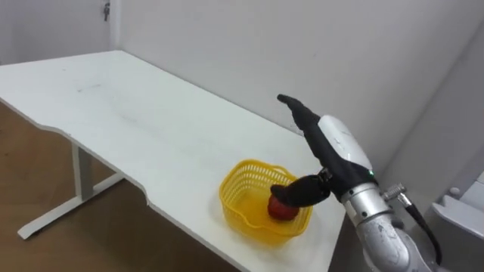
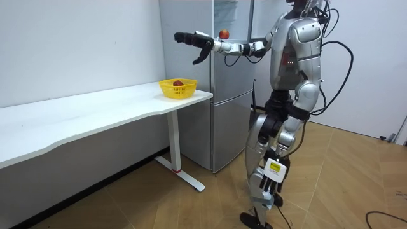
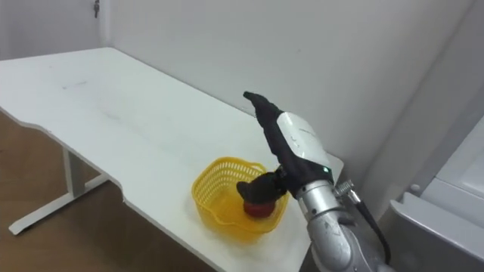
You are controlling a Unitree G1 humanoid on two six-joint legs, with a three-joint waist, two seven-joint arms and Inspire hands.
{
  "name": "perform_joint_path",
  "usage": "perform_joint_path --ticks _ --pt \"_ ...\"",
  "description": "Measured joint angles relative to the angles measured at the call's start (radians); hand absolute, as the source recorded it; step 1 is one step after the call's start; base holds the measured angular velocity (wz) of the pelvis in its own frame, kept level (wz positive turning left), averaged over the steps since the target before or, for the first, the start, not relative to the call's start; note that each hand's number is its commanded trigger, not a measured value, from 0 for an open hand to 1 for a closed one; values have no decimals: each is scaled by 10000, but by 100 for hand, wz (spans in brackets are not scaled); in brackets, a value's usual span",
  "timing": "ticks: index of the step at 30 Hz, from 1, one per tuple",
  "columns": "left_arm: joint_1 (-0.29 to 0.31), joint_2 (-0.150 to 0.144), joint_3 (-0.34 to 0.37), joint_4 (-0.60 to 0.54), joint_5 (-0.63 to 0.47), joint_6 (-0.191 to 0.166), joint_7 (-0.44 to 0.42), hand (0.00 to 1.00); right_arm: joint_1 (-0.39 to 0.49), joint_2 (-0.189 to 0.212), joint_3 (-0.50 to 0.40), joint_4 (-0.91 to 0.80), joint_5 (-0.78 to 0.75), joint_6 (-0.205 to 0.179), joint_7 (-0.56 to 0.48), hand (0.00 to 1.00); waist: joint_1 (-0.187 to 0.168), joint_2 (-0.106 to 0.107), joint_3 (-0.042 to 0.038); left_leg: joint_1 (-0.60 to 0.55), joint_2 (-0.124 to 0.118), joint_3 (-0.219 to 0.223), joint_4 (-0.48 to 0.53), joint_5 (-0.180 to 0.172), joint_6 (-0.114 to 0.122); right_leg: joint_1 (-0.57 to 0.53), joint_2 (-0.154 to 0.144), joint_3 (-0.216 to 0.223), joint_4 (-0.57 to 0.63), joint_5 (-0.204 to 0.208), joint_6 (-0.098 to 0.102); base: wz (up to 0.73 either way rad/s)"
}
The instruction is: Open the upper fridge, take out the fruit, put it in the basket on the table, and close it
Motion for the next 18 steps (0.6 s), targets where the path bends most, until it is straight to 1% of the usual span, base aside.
perform_joint_path --ticks 1,2,3,4,5,6,7,8,9,10,11,12,13,15,18 --pt "-2 -37 7 -3 18 -2 45 0 101 11 -157 -168 -15 -108 -3 0 -75 49 -21 1 0 11 25 -14 7 0 -2 3 1 1 0 -6" --pt "3 -116 32 -3 27 -6 112 0 332 75 -503 -560 0 -247 -20 0 -161 166 -59 13 -1 60 41 -19 16 6 -10 27 2 7 -1 -9" --pt "7 -214 43 8 29 -8 172 0 604 145 -858 -990 38 -355 -141 0 -194 320 -68 113 -1 121 4 -17 20 53 -13 92 3 28 -3 -14" --pt "28 -264 38 8 27 -12 200 0 729 169 -986 -1204 51 -367 -221 0 -206 407 -69 191 -1 168 -33 -16 22 88 -13 155 1 31 -1 -25" --pt "108 -367 45 8 19 -46 251 0 994 211 -1180 -1674 83 -373 -390 0 -229 595 -72 371 15 302 -158 -16 27 193 -18 259 -9 31 -1 -25" --pt "162 -406 44 8 8 -68 263 0 1143 233 -1270 -1918 112 -392 -465 0 -255 674 -105 459 24 375 -244 -11 34 214 -23 308 -6 30 0 -29" --pt "202 -448 50 9 -2 -125 269 0 1422 240 -1386 -2449 175 -441 -651 0 -363 802 -169 567 36 477 -384 7 50 215 -25 404 -3 29 1 -33" --pt "254 -484 70 24 0 -190 264 0 1678 262 -1544 -2901 257 -614 -746 0 -465 911 -205 710 70 642 -492 25 53 221 -10 562 5 29 1 -33" --pt "277 -522 135 48 1 -209 259 0 1823 271 -1686 -3116 286 -729 -752 0 -510 948 -207 768 78 705 -546 35 53 230 -9 610 6 29 1 -31" --pt "337 -613 283 119 -27 -240 272 0 2099 281 -1887 -3407 308 -893 -871 0 -683 1027 -208 927 78 786 -685 70 63 288 -14 700 8 29 1 -24" --pt "369 -662 301 151 -80 -274 306 0 2406 295 -2020 -3660 317 -989 -1068 0 -804 1077 -235 1035 79 895 -761 82 67 305 -17 797 9 27 4 -21" --pt "383 -691 303 162 -100 -307 361 0 2553 315 -2102 -3766 317 -1025 -1154 0 -909 1085 -239 1051 81 931 -766 81 68 306 -15 827 7 26 6 -16" --pt "461 -744 300 210 -119 -380 467 0 2807 319 -2182 -3951 332 -1032 -1308 0 -1105 1089 -235 1062 78 951 -784 82 69 303 -19 844 8 26 6 -14" --pt "459 -822 271 221 -286 -426 629 0 3121 352 -2292 -4059 421 -1036 -1476 0 -1430 1112 -223 1193 92 1154 -856 87 80 292 -5 1064 27 27 5 -23" --pt "342 -824 269 259 -297 -546 678 0 3442 464 -2639 -4338 607 -1070 -1656 0 -1656 1130 -218 1234 91 1247 -902 83 86 278 -6 1149 26 29 10 -13"
